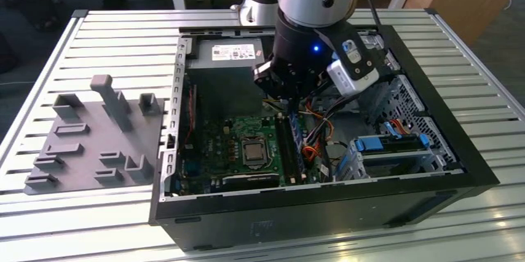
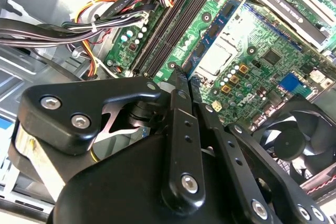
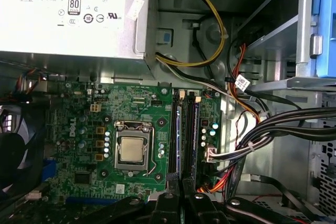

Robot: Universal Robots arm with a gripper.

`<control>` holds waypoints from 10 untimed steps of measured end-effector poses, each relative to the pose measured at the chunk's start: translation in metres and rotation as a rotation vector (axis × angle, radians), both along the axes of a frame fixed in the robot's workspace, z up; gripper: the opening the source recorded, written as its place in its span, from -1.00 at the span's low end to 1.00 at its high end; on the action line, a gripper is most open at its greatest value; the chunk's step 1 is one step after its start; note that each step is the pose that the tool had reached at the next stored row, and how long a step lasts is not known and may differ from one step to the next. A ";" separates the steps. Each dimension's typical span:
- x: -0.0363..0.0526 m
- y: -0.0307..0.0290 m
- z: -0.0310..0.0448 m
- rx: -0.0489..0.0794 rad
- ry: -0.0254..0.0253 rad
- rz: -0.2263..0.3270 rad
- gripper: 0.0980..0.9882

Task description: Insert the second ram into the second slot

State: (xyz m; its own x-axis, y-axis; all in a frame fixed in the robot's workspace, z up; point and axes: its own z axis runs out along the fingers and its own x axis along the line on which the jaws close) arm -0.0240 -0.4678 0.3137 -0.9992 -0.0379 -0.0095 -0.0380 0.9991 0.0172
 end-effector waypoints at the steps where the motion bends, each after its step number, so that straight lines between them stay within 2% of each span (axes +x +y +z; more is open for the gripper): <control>1: 0.0000 0.0000 -0.0002 0.000 0.0000 0.000 -0.91; 10: 0.0000 0.0000 -0.0021 0.000 0.0000 0.000 -0.91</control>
